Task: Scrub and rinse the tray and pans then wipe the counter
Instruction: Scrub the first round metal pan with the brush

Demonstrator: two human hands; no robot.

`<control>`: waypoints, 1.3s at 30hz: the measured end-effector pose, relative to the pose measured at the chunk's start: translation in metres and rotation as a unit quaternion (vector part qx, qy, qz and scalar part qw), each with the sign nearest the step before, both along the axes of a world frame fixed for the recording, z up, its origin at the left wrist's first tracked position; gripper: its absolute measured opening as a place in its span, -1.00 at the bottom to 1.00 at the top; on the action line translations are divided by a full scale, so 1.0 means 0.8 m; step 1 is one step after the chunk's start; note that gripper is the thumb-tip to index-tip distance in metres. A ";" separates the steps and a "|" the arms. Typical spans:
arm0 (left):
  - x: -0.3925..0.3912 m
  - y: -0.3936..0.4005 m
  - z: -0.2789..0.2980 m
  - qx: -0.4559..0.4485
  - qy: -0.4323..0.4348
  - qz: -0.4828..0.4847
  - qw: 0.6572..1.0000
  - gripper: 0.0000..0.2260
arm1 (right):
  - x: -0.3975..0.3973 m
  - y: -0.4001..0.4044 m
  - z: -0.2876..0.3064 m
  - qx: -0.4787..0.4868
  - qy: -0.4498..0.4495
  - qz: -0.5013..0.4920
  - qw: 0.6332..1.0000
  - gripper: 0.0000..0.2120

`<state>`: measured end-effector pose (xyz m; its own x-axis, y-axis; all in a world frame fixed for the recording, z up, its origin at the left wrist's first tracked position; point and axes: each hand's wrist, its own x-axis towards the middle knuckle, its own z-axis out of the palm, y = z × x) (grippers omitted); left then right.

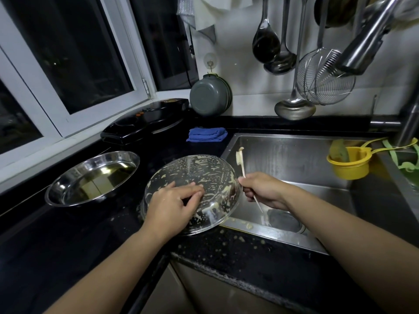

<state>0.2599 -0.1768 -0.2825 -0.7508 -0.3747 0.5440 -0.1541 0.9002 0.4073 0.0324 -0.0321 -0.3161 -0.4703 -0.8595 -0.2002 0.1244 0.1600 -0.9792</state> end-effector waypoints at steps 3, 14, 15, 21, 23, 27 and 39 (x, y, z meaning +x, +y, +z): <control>-0.001 -0.010 0.001 -0.018 -0.019 -0.028 0.999 -0.84 | -0.011 0.014 0.005 0.019 -0.031 0.042 0.998 -0.70; -0.019 -0.007 0.035 0.047 -0.183 0.145 0.971 -0.65 | -0.033 0.075 0.028 0.112 0.040 0.250 0.961 -0.54; -0.023 0.002 0.031 0.051 -0.216 0.150 0.963 -0.57 | -0.030 0.072 0.028 0.097 0.076 0.235 0.964 -0.59; -0.031 0.012 0.028 0.055 -0.342 0.143 0.927 -0.47 | -0.009 0.062 0.014 0.108 0.157 0.266 0.945 -0.75; -0.033 0.010 0.030 0.062 -0.361 0.138 0.920 -0.46 | -0.016 0.061 0.011 0.099 0.144 0.244 0.954 -0.76; -0.036 0.009 0.031 0.060 -0.371 0.140 0.916 -0.45 | -0.029 0.063 0.007 0.091 0.090 0.158 0.979 -0.75; -0.037 0.007 0.028 0.058 -0.368 0.140 0.917 -0.45 | -0.015 0.058 0.006 0.101 0.101 0.223 0.964 -0.73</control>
